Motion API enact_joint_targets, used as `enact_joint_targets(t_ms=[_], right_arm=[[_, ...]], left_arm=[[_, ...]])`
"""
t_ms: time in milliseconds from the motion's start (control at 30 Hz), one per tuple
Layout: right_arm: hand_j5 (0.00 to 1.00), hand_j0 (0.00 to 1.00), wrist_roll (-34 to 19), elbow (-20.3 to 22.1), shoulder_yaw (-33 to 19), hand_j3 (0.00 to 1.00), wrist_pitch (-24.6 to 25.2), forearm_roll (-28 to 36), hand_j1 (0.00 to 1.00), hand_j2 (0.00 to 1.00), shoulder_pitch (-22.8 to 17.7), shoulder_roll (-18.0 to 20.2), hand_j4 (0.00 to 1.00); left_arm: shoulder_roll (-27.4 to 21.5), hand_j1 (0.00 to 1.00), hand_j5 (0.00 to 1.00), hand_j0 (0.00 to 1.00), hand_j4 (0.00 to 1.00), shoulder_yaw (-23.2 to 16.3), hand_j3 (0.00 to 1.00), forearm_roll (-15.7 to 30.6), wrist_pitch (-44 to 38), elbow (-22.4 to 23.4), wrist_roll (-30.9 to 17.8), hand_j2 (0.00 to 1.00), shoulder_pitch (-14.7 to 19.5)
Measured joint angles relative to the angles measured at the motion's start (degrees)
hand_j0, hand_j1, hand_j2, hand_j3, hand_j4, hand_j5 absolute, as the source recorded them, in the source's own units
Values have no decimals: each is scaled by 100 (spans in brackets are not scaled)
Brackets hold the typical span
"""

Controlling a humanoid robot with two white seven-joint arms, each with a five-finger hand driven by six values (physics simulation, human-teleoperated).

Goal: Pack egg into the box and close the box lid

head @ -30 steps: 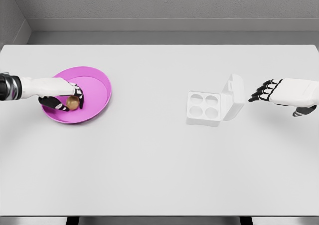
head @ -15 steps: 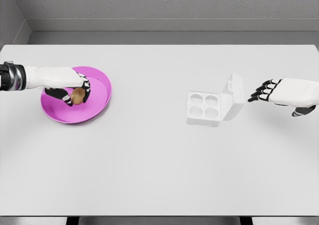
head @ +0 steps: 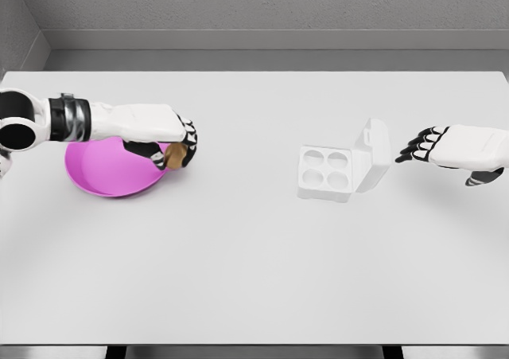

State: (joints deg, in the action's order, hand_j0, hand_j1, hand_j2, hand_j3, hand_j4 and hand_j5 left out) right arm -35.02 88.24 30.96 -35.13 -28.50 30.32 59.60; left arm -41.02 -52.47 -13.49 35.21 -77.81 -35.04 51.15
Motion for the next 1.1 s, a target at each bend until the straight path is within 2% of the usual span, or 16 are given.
enact_joint_targets(t_ms=[733,1100], right_arm=[[100,100,0,7,0,100,0,0,100,100,9,7,100],[100,100,0,41,0,100,0,1,100,100,9,8,100]], left_arm=[[1604,33,33,33,33,-18,33,-64,-2,462,-1,33,308],[2829,33,33,33,33,-40,33,-256,7,1690,-6,33,545]])
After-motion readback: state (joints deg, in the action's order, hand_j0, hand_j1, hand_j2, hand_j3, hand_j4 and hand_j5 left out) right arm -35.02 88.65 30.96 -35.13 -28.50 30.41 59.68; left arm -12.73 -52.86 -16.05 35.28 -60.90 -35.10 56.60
